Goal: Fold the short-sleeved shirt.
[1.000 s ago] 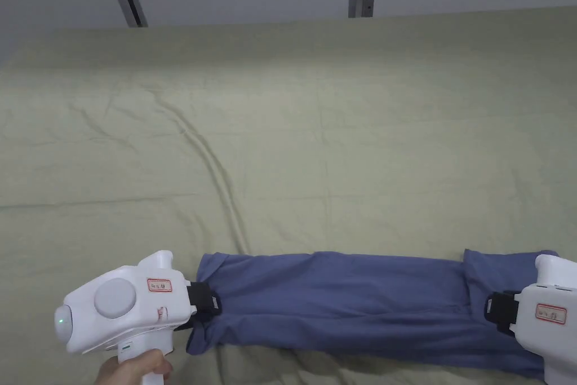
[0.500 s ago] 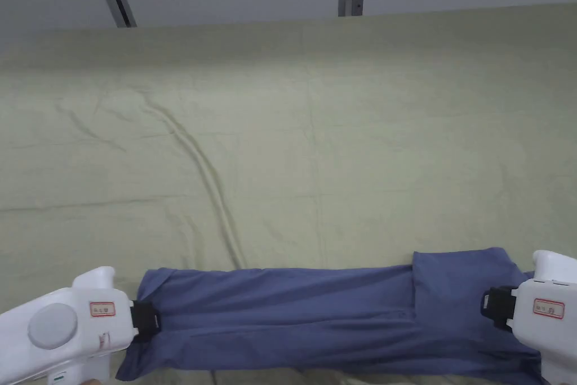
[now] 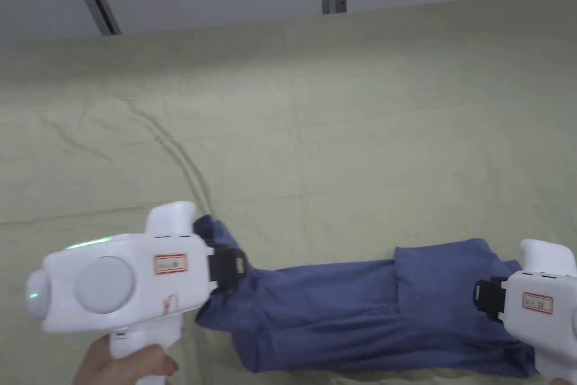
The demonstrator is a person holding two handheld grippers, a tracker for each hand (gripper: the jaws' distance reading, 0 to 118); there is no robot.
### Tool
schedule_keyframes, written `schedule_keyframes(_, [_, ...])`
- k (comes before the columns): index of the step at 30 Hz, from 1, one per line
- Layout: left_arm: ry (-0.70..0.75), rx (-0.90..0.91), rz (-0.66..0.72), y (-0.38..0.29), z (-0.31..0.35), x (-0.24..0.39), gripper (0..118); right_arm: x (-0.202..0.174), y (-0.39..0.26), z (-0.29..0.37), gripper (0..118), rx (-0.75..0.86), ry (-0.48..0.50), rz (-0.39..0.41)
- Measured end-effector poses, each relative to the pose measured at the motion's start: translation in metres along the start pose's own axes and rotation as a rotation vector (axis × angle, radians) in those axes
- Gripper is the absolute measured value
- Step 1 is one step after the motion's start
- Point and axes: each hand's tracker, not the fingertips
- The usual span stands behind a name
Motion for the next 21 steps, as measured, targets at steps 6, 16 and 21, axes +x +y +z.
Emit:
schedule_keyframes(6, [-0.090, -0.123, -0.086, -0.012, -0.087, 0.067, 6, 0.007, -0.001, 0.004, 0, 0.024, -0.040, 0.030])
schedule_keyframes(16, [-0.111, -0.223, -0.052, -0.024, -0.127, 0.077, 83, 0.031, -0.005, 0.001, 0, 0.012, -0.049, 0.023])
schedule_keyframes(21, [-0.099, -0.100, 0.044, -0.016, -0.096, 0.045, 48, 0.031, -0.007, 0.002, 0, 0.020, -0.046, 0.023])
